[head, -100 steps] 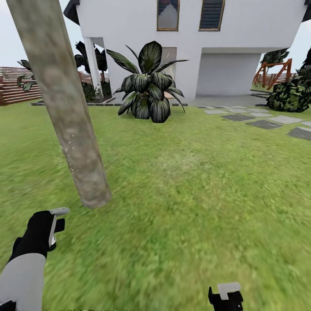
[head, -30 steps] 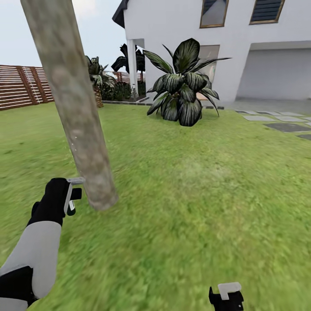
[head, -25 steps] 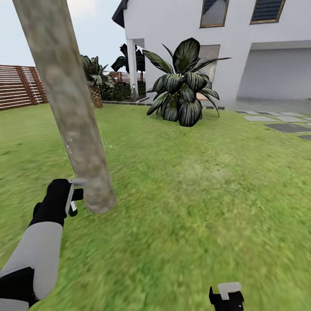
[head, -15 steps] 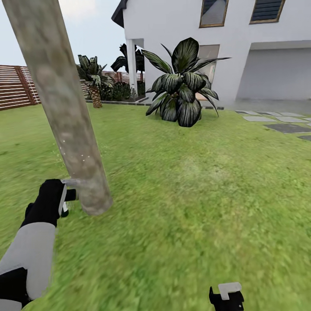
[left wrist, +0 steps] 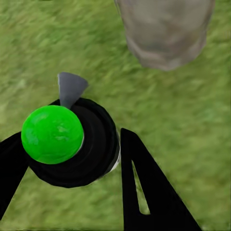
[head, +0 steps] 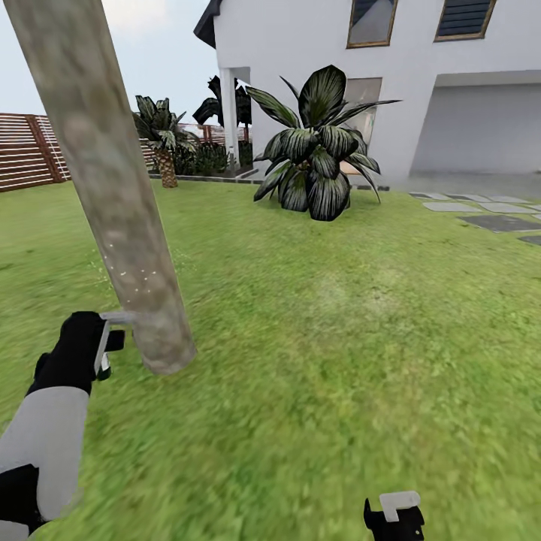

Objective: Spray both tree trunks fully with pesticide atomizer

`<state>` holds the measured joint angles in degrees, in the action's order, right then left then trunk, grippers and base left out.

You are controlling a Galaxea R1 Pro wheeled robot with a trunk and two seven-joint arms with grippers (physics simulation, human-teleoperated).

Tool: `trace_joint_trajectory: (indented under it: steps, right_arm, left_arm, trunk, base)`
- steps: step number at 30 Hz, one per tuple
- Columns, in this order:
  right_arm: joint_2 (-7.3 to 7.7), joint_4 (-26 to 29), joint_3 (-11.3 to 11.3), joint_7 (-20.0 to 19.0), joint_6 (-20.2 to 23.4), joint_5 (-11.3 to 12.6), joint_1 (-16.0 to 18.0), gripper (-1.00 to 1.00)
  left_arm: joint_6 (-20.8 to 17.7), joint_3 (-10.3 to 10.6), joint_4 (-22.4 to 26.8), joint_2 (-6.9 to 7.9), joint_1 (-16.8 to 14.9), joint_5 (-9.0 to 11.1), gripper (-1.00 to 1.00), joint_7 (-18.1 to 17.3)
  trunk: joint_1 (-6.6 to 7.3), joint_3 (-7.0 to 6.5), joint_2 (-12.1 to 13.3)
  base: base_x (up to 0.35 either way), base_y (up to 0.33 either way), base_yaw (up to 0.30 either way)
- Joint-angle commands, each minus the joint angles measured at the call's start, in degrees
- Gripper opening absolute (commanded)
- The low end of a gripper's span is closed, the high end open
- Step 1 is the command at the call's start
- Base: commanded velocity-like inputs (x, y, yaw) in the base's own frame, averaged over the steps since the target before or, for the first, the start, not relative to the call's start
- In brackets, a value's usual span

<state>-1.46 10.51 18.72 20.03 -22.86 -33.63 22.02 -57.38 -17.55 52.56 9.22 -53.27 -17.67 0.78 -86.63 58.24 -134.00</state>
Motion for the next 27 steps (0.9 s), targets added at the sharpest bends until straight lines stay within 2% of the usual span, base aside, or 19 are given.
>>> trace_joint_trajectory:
  steps: [1, 3, 4, 9, 13, 16, 20, 27]
  right_arm:
    - [-0.03, -0.1, 0.4, 0.2, -0.2, -0.6, 0.0, 1.0]
    - [-0.03, -0.1, 0.4, 0.2, -0.2, -0.6, 0.0, 1.0]
    - [-0.03, -0.1, 0.4, 0.2, -0.2, -0.6, 0.0, 1.0]
    - [-0.03, -0.1, 0.4, 0.2, -0.2, -0.6, 0.0, 1.0]
    - [-0.03, -0.1, 0.4, 0.2, -0.2, -0.6, 0.0, 1.0]
    - [-0.03, 0.0, 0.4, 0.2, -0.2, -0.6, 0.0, 1.0]
    - [-0.03, -0.1, 0.4, 0.2, -0.2, -0.6, 0.0, 1.0]
    - [-0.03, -0.1, 0.4, 0.2, -0.2, -0.6, 0.0, 1.0]
  left_arm:
    - [-0.2, 0.0, 0.0, 0.95, 0.1, 1.3, -1.0, 0.0]
    - [-0.2, 0.2, 0.1, 1.98, 0.3, 1.3, -1.0, 0.0]
    - [-0.2, 0.3, 0.3, 2.04, 0.4, 1.3, -1.0, 0.0]
    - [-0.1, 0.3, 0.1, 1.23, 0.4, 1.3, -1.0, 0.0]
    - [-0.1, 0.2, 0.1, 1.16, 0.4, 1.3, -1.0, 0.0]
    - [0.2, 0.3, 0.0, 1.46, 0.7, 1.2, -1.0, 0.1]
    - [0.7, 0.5, 0.3, 1.98, 3.5, 1.0, -1.0, 0.1]
    - [0.4, 0.2, 2.7, 1.29, 4.0, 1.4, -1.0, -0.1]
  trunk:
    - [0.01, 0.05, 0.0]
    - [0.01, 0.05, 0.0]
    - [0.01, 0.05, 0.0]
    - [0.01, 0.05, 0.0]
    - [0.01, 0.05, 0.0]
    - [0.01, 0.05, 0.0]
    - [0.01, 0.05, 0.0]
    - [0.01, 0.05, 0.0]
  base:
    - [0.0, 0.0, 0.0]
    - [0.0, 0.0, 0.0]
    - [0.026, 0.0, 0.0]
    - [0.255, 0.064, 0.0]
    - [0.277, 0.193, 0.0]
    - [0.048, 0.037, 0.0]
    - [0.007, 0.005, 0.0]
    - [0.0, 0.0, 0.0]
